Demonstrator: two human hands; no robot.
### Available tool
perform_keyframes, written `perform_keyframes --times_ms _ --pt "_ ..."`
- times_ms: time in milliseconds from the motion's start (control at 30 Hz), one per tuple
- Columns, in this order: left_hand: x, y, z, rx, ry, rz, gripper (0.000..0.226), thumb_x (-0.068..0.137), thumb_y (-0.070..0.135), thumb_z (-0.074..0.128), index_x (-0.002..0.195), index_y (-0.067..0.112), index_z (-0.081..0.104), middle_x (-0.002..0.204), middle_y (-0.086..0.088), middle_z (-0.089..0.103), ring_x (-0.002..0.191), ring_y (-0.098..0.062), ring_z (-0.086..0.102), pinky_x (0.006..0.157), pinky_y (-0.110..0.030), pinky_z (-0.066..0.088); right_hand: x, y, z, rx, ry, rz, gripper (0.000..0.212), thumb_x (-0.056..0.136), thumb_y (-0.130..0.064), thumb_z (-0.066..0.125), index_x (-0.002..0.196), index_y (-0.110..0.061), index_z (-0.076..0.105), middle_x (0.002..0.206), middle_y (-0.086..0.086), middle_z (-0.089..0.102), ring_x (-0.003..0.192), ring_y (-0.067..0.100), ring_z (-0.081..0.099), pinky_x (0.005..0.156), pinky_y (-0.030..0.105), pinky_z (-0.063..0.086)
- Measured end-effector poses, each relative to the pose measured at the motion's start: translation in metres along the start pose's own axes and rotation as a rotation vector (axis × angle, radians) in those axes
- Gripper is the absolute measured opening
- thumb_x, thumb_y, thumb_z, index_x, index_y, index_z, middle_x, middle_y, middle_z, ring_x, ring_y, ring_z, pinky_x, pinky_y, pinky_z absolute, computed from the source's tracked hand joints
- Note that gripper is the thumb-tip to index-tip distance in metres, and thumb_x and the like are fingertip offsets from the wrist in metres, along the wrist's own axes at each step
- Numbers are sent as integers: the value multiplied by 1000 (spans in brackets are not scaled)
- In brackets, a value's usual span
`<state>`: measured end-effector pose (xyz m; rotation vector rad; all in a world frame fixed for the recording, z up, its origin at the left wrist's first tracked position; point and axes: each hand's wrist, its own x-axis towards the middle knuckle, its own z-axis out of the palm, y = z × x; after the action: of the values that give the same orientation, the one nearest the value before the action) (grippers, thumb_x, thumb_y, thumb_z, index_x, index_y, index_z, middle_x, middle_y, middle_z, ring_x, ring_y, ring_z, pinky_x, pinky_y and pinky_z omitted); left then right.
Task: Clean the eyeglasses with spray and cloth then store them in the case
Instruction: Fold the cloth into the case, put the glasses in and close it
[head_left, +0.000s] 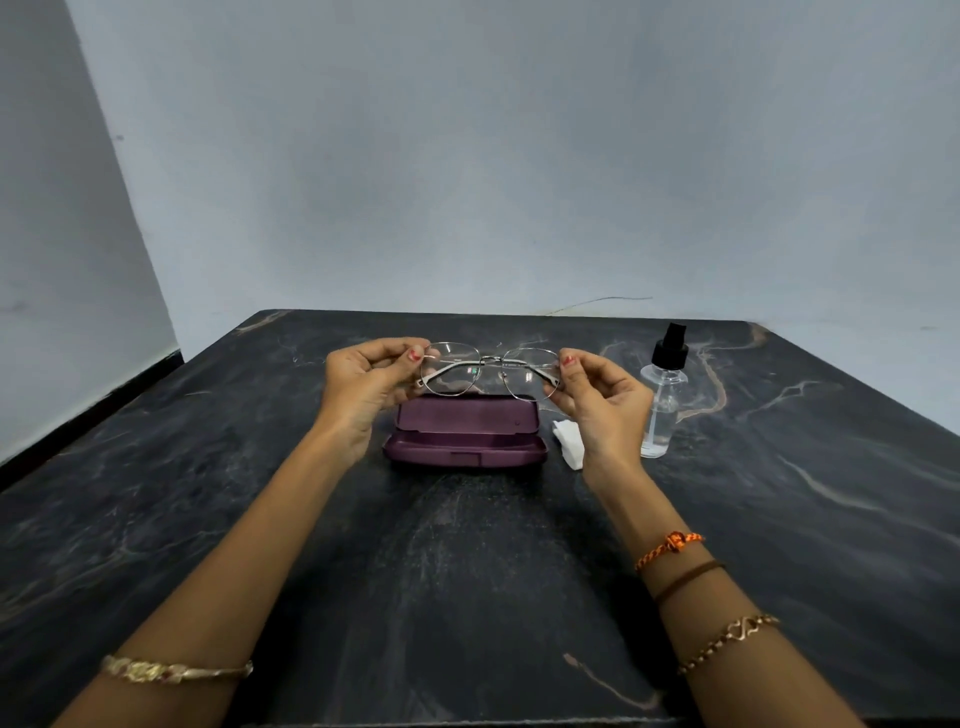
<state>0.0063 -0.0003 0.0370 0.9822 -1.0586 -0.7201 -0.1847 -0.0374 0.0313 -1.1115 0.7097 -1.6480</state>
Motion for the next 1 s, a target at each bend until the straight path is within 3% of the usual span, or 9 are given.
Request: perform_keyframes --times_ms 200,467,633,867,1000 --pt "-1 14 -48 -1 0 -55 20 81 5 58 69 15 71 63 6 73 63 -1 67 50 -16 53 -24 -3 29 -210 -151 -4 9 84 -6 60 78 -4 65 63 1 59 54 3 58 60 22 58" --pt "-3 13 -122 -43 42 -172 25 85 3 50 75 13 70 65 3 74 61 -5 68 47 -15 52 -60 16 95 -172 -212 95 17 83 -9 63 68 -15 62 67 2 61 66 11 61 68 28 57" --pt "-6 12 -159 76 -57 -292 22 86 1 48 82 11 67 67 2 75 62 -6 69 48 -17 54 -66 38 109 -226 -264 148 17 83 -8 62 68 -16 62 72 5 62 77 19 63 66 26 56" --pt "-1 13 -181 227 -221 -419 26 80 -2 54 73 14 73 69 -1 75 62 -7 69 49 -20 56 -71 53 103 -335 -334 92 21 84 -6 61 67 -19 60 64 -1 59 55 1 59 56 18 56" --pt "0 12 -188 280 -303 -505 34 79 -9 51 70 14 74 69 -2 75 66 -10 70 52 -19 56 -72 53 101 -402 -393 17 25 83 -4 61 66 -23 59 63 -4 60 54 2 59 55 19 57"
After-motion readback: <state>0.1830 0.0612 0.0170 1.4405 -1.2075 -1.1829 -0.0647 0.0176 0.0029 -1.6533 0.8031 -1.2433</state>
